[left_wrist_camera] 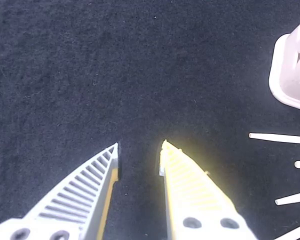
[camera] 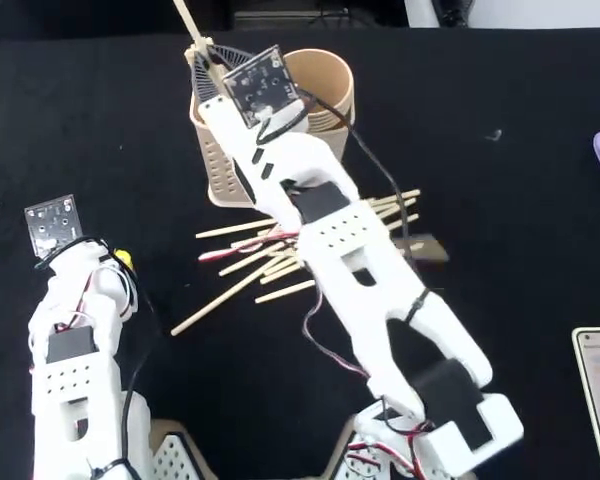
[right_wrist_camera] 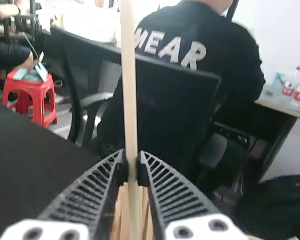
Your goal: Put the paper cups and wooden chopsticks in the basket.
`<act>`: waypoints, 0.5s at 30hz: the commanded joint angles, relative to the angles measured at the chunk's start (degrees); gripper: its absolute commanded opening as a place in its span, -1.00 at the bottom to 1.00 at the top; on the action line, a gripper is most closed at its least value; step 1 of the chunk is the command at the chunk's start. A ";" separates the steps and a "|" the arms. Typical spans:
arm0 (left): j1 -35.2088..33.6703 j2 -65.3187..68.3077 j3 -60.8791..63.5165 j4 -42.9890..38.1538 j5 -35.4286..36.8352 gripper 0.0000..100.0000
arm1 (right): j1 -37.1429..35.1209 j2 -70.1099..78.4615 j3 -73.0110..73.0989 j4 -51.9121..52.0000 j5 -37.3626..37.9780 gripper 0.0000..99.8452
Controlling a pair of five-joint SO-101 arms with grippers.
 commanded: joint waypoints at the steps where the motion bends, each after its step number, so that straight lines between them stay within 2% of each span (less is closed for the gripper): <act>1: -0.48 -0.97 -0.84 -0.97 -0.35 -0.72 | 1.32 -0.48 -4.00 4.40 -0.26 -0.88; 5: -0.40 -0.97 -0.84 -0.97 -0.35 -0.72 | 0.97 -3.65 -6.90 15.30 -2.81 -0.66; 9: -0.22 -0.97 -0.75 -0.97 -0.35 -0.72 | 1.41 -8.66 -10.59 24.44 -8.44 -0.66; 13: -0.22 -0.97 -0.66 -0.97 -0.35 -0.72 | 1.41 -16.92 -11.03 33.14 -8.35 -0.67; 15: -0.40 -0.97 -0.84 -0.70 -0.35 -0.71 | 1.93 -22.29 -11.03 40.97 -8.26 -0.67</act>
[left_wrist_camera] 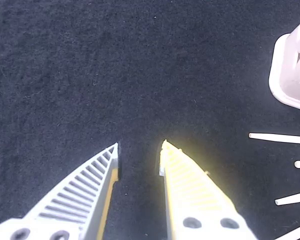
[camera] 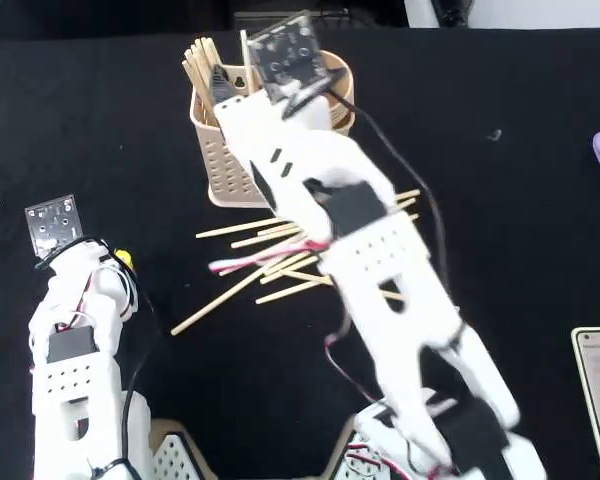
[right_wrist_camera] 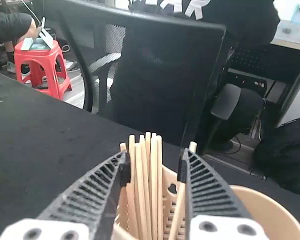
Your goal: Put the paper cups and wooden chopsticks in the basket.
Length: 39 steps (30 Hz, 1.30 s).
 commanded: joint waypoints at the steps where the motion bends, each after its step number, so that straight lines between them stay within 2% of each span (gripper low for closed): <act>1: -0.48 -0.97 -0.92 -0.62 -0.35 -0.71 | 2.73 -11.21 -3.30 13.01 -0.44 -0.67; 3: -0.13 -0.97 -1.89 0.09 -0.35 -0.71 | 4.75 -16.04 -3.30 21.80 -0.44 -0.67; 7: 0.13 -0.44 -8.40 8.62 -0.44 -0.60 | 11.96 -23.43 -1.36 39.03 -0.18 -0.67; 11: 3.47 -0.35 -14.64 17.49 -0.44 -0.47 | 17.14 -28.09 8.84 48.70 6.68 -0.67; 14: 7.78 -0.35 -17.10 21.36 -4.31 -0.47 | 20.40 -31.43 22.20 47.65 11.25 -0.66; 18: 14.99 -0.35 -17.71 23.82 -10.11 -0.47 | 25.76 -37.85 42.77 37.63 12.48 -0.66; 22: 20.09 -0.35 -17.27 20.31 -10.37 -0.47 | 30.15 -47.25 60.09 26.37 12.48 -0.67; 25: 20.35 -0.18 -17.01 14.68 -6.33 -0.47 | 31.30 -55.25 68.88 22.68 12.40 -0.67; 30: 20.44 6.33 -15.96 5.71 0.35 -0.47 | 31.30 -68.44 75.12 25.76 12.40 -0.67; 39: 18.51 35.43 -30.11 5.98 2.11 -0.47 | 31.30 -87.96 80.40 34.81 12.40 -0.67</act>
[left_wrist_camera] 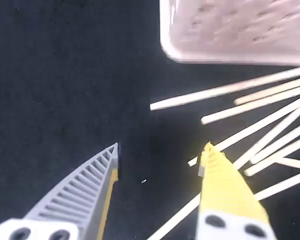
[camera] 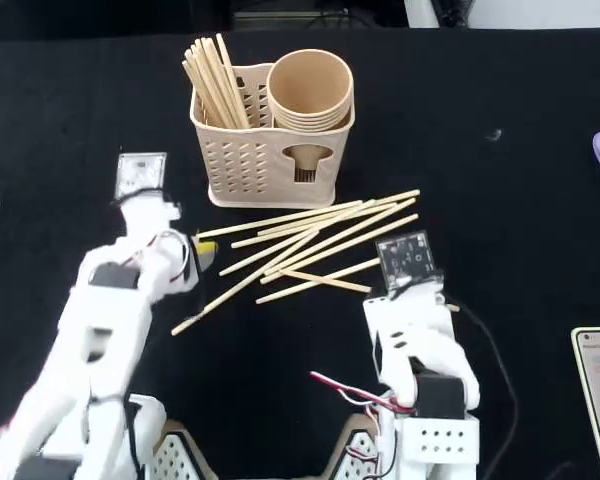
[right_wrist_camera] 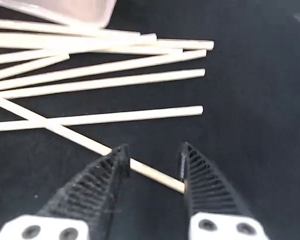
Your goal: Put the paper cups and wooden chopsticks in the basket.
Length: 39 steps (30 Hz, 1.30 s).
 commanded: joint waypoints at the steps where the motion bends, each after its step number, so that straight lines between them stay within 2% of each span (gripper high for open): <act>1: -2.33 8.70 -9.10 -1.14 0.79 -0.47 | 0.62 -6.20 -0.22 2.46 0.44 -0.67; 8: -5.58 18.37 -15.96 -5.54 6.33 -0.47 | 0.35 -5.05 -0.22 2.37 0.44 -0.67; 23: -4.18 39.21 -27.65 -5.89 6.33 -0.48 | 0.26 -5.05 -0.22 2.37 0.44 -0.67; 32: -4.09 41.14 -29.32 -5.89 5.89 -0.53 | 0.26 -5.05 -0.22 2.37 0.44 -0.67; 34: -3.38 41.32 -29.32 -3.60 5.27 -0.53 | 0.26 -5.05 -0.22 2.37 0.44 -0.67; 39: -0.40 40.88 -29.32 5.54 -3.69 -0.54 | 0.26 -5.05 -0.13 2.37 0.44 -0.67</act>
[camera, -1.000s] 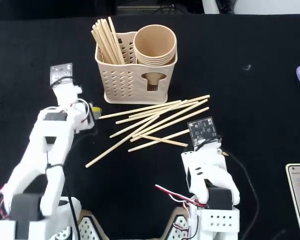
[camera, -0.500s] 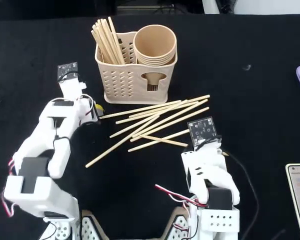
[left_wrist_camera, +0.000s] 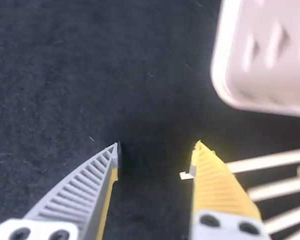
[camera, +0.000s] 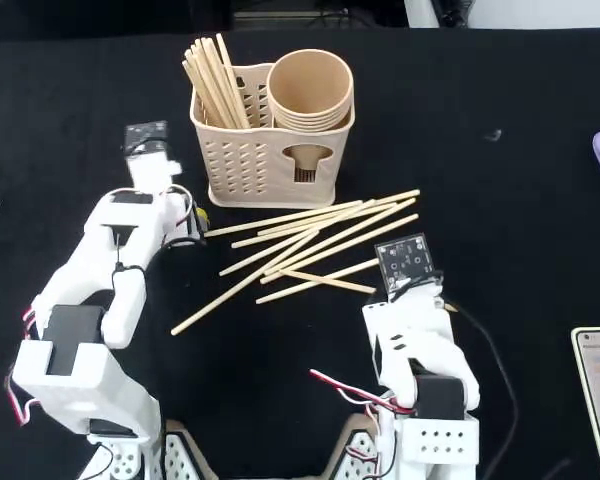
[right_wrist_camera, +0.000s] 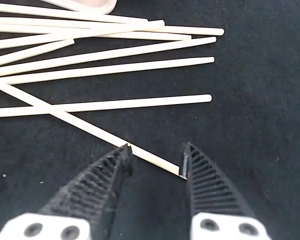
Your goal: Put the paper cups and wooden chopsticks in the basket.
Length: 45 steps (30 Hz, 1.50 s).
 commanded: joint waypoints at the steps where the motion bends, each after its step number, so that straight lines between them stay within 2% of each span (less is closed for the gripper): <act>1: 2.51 -0.44 -1.27 6.33 -5.54 -0.54 | 0.26 -4.79 -0.22 0.35 0.53 -0.67; 9: 3.30 -0.53 0.75 10.20 -16.00 -0.54 | 0.26 -4.79 -0.22 0.35 0.53 -0.67; 14: 7.34 -0.53 2.33 14.07 -21.54 -0.68 | 0.26 -4.79 -0.22 0.35 0.53 -0.67; 19: 9.98 -0.53 1.89 16.62 -21.10 -0.70 | 0.26 -4.79 -0.22 0.35 0.53 -0.67; 29: -1.63 -0.53 -1.98 12.66 -8.09 -0.68 | 0.62 -4.79 -0.31 0.35 0.53 -0.67; 32: -3.56 -2.99 -2.68 15.82 -8.35 -0.56 | 0.70 -4.79 -0.40 0.35 0.53 -0.67; 36: -5.49 -13.27 -2.33 22.15 -15.03 -0.54 | 0.70 -4.79 -0.92 0.70 0.53 -0.67; 38: -4.53 -20.31 -1.19 27.08 -20.31 -0.53 | 0.70 -4.79 -1.27 0.79 -0.44 -0.67; 41: 1.10 -31.82 1.89 34.20 -30.24 -0.54 | 3.08 -4.79 -1.80 0.44 -2.73 -0.67; 43: 6.73 -38.68 5.14 34.73 -31.56 -0.53 | 6.51 -4.79 -2.68 0.35 -3.96 -0.67; 45: 12.26 -44.40 8.84 31.03 -28.84 -0.53 | 9.93 -4.79 -3.47 0.35 -6.68 -0.67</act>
